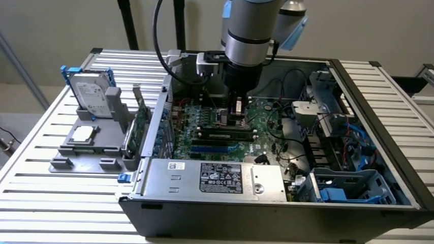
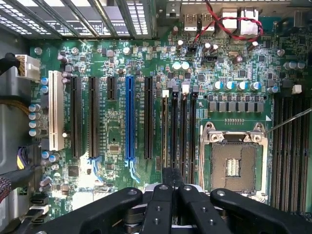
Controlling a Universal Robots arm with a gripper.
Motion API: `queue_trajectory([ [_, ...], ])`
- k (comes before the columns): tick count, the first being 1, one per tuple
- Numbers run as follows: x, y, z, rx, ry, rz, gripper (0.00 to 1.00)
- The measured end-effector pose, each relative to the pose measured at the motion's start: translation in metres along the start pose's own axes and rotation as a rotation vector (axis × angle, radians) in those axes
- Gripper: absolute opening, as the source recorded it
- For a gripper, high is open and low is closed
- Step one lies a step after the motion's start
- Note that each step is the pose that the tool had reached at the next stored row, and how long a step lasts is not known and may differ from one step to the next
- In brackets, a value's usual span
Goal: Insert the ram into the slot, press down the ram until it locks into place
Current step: 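Press down the ram until it locks into place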
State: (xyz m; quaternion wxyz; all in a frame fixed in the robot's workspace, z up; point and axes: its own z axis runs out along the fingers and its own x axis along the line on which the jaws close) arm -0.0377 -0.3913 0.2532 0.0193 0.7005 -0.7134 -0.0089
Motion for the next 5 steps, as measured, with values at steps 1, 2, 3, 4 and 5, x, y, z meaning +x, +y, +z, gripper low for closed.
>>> queue_trajectory([
  [1, 0.0000, 0.0000, 0.0000, 0.0000, 0.0000, 0.000, 0.11],
  [2, 0.0000, 0.0000, 0.0000, 0.0000, 0.0000, 0.000, 0.11],
  [3, 0.0000, 0.0000, 0.0000, 0.0000, 0.0000, 0.000, 0.11],
  [4, 0.0000, 0.0000, 0.0000, 0.0000, 0.0000, 0.000, 0.11],
  [5, 0.0000, 0.0000, 0.0000, 0.0000, -0.0001, 0.000, 0.11],
])
